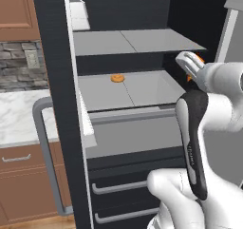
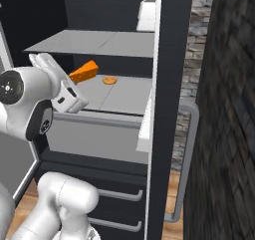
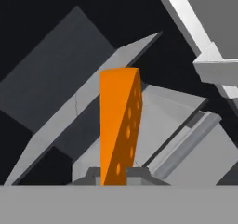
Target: Pick the cheese from the fridge and the cheese grater from the cabinet and place them next to the salad bowl.
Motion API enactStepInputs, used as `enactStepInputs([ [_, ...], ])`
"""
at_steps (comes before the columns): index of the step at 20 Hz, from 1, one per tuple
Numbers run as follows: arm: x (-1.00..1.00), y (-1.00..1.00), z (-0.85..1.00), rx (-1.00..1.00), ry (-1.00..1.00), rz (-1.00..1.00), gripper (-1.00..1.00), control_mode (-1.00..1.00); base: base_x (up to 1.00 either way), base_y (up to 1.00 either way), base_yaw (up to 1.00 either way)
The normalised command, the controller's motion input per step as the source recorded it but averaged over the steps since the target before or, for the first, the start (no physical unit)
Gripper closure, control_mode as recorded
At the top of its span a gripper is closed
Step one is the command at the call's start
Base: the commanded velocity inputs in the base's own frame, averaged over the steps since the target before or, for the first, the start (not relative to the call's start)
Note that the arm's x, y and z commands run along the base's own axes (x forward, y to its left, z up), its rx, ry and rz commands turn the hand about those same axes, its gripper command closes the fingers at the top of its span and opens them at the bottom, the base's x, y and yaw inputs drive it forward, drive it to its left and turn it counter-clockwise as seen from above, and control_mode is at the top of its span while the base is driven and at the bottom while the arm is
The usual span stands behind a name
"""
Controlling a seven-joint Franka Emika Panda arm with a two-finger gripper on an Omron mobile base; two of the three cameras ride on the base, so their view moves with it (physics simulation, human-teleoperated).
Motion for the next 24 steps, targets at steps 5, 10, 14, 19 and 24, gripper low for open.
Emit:
enactStepInputs([
  [5,-0.3,0.15,0.11,-0.05,0.03,0.07,1.0,-1.0,0.0,0.0,0.0],
  [10,-0.71,0.0,0.22,-0.1,0.01,0.22,1.0,-1.0,0.0,0.0,0.0],
  [14,-0.58,0.05,-0.1,-0.16,0.05,0.21,1.0,-1.0,0.0,0.0,0.0],
  [19,-0.14,0.17,-0.37,-0.33,0.0,0.04,1.0,-1.0,0.0,0.0,0.0],
  [24,-0.04,0.02,-0.31,-0.32,0.0,0.0,1.0,-1.0,0.0,0.0,0.0],
])
